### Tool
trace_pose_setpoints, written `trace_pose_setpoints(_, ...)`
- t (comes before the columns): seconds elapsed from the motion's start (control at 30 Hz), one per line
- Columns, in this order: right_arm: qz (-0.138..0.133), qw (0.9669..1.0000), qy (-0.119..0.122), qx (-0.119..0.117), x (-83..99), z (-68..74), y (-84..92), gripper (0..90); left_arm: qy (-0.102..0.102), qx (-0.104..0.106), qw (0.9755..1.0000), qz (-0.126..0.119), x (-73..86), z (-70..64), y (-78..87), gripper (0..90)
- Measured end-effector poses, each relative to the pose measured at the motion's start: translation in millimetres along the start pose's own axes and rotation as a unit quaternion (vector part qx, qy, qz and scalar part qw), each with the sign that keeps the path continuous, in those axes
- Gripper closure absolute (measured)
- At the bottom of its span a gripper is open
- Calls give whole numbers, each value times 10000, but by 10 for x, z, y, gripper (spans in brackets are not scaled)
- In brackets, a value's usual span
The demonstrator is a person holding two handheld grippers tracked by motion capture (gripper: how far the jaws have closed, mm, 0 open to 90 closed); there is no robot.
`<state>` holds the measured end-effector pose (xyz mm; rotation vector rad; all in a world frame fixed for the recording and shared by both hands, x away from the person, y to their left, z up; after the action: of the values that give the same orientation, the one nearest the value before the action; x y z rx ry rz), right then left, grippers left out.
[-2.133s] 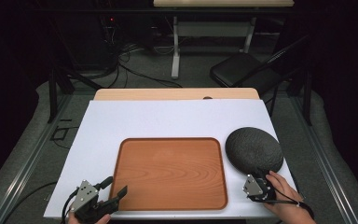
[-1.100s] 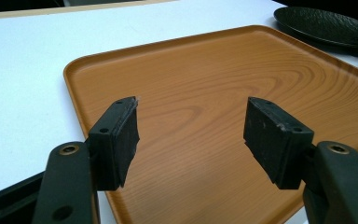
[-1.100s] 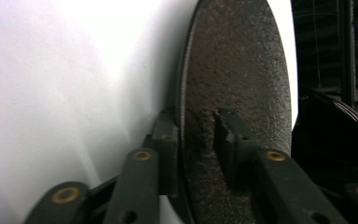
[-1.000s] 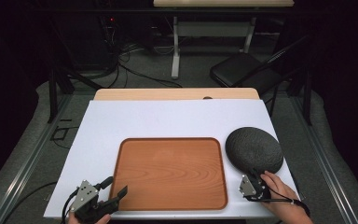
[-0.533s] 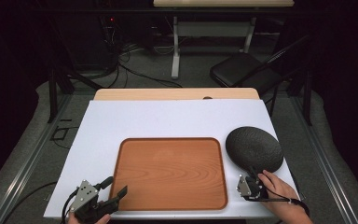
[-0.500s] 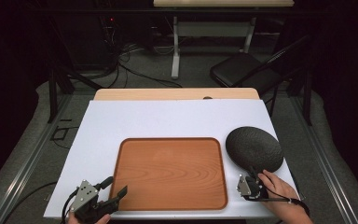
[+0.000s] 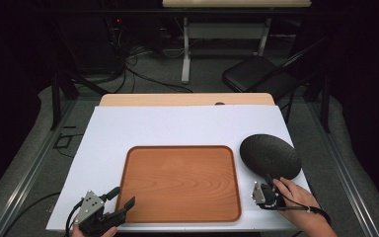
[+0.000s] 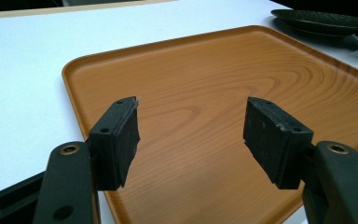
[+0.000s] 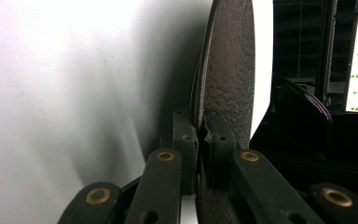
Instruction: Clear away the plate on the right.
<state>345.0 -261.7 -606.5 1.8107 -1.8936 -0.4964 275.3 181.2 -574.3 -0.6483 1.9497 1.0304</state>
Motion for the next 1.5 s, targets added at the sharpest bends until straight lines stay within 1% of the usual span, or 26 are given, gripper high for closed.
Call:
trace_pose_setpoints(0.03,-29,10000,78,27,0,-28,4,857,1,4,10000,2,0,-1,-1,355)
trace_pose_setpoints(0.07,-40,10000,-18,47,2,-31,5,861,-1,1,10000,3,1,-1,-1,355)
trace_pose_setpoints(0.13,-42,10000,21,59,9,-71,17,867,3,-4,10000,-1,1,-2,-3,355)
trace_pose_setpoints(0.17,-7,10000,-14,18,19,-81,27,870,1,-3,10000,4,2,-2,-4,355)
trace_pose_setpoints(0.2,16,10000,3,12,27,-103,35,872,1,-3,10000,4,2,-2,-4,355)
trace_pose_setpoints(0.27,-12,10000,-7,-46,30,-143,40,872,3,-4,10000,12,4,0,-5,355)
trace_pose_setpoints(0.33,-23,10000,-49,-83,31,-148,41,872,2,-1,10000,5,1,1,-2,355)
trace_pose_setpoints(0.43,10,9999,3,-100,34,-155,45,873,12,1,10000,7,2,5,-3,355)
trace_pose_setpoints(0.53,15,10000,5,-97,33,-158,46,873,20,4,10000,10,3,3,-6,355)
trace_pose_setpoints(0.6,17,9999,-29,-123,38,-170,52,874,22,3,10000,13,5,2,-8,355)
trace_pose_setpoints(0.63,-13,9999,-85,-126,36,-168,47,874,16,2,10000,14,4,4,-8,355)
trace_pose_setpoints(0.73,-27,9999,-69,-141,40,-185,50,874,49,9,10000,3,4,2,-11,356)
trace_pose_setpoints(0.83,19,9998,45,-193,46,-197,57,875,28,5,10000,17,6,3,-11,356)
trace_pose_setpoints(0.9,56,9997,63,-218,49,-198,62,874,25,3,10000,17,6,3,-12,356)
trace_pose_setpoints(1.07,27,9997,95,-211,46,-214,62,873,49,9,10000,7,5,2,-17,356)
trace_pose_setpoints(1.17,32,9997,179,-172,46,-236,73,867,40,1,10000,18,6,8,-18,356)
trace_pose_setpoints(1.33,3,9999,112,-121,46,-291,105,855,43,2,10000,17,6,8,-20,356)
trace_pose_setpoints(1.37,24,9998,124,-126,46,-301,117,852,40,-8,10000,19,6,9,-19,356)
trace_pose_setpoints(1.4,-22,9997,203,-102,29,-324,137,847,53,-6,10000,9,5,6,-20,357)
trace_pose_setpoints(1.43,6,9998,175,-98,29,-322,150,846,51,-6,10000,10,6,6,-20,356)
trace_pose_setpoints(1.5,-65,9996,252,-52,0,-345,174,845,39,-9,10000,18,7,9,-18,357)
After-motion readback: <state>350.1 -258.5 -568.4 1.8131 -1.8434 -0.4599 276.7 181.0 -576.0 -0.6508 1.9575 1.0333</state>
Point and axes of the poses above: each handheld gripper's, and its own axes: y roughly backward along the jaws, x roughly out of its underside, z roughly to its left, the point moved 10 cm from there along -y, roughly forward along the jaws, and after that the axes turned 15 degrees about y, right-handed, at the moved point
